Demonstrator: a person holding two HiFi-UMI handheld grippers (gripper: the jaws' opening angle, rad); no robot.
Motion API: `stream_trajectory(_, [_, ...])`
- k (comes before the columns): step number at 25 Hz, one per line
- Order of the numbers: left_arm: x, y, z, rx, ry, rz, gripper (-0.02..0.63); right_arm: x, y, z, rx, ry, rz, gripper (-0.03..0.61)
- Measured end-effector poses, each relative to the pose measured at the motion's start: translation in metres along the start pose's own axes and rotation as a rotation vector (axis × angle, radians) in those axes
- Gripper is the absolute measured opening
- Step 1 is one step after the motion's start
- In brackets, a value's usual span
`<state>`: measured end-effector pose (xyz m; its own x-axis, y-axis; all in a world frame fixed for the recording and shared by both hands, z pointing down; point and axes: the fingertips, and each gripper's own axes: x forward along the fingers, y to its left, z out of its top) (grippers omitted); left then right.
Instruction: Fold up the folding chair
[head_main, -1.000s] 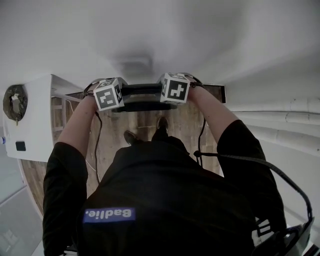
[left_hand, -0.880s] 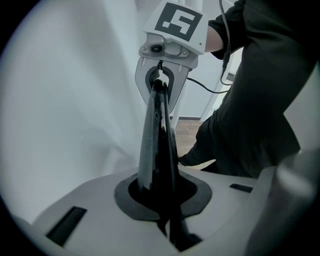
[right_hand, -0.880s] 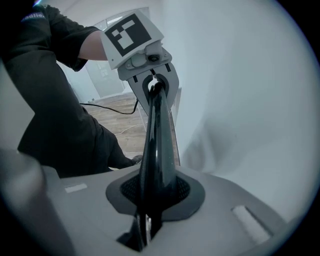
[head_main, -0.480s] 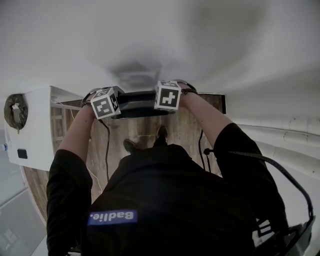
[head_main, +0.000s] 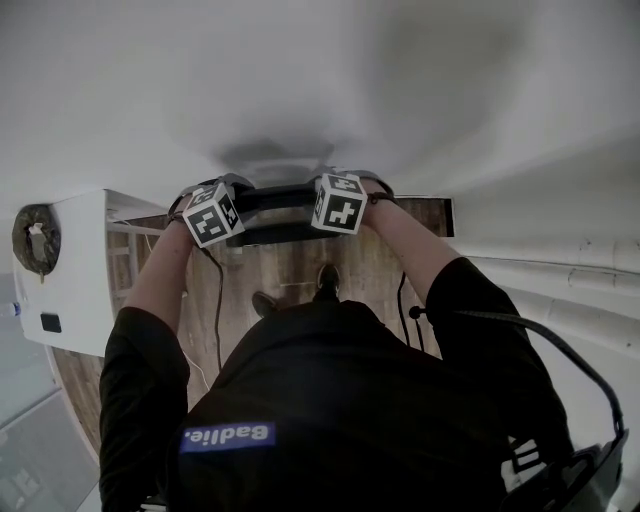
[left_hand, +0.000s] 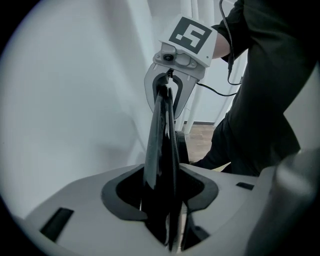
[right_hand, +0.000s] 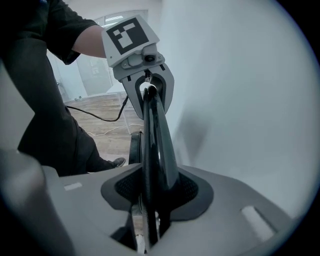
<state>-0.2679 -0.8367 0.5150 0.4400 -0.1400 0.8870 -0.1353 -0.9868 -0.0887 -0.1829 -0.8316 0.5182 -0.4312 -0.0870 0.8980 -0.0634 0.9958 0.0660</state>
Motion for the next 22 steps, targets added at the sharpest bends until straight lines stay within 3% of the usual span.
stream_trajectory(10, [-0.014, 0.034, -0.001, 0.026, -0.004, 0.145, 0.202, 0.004, -0.035, 0.007, -0.005, -0.021, -0.183, 0.193])
stream_trajectory(22, [-0.026, 0.065, 0.001, 0.002, 0.017, 0.356, 0.204, -0.002, -0.073, 0.011, -0.079, 0.027, -0.561, 0.280])
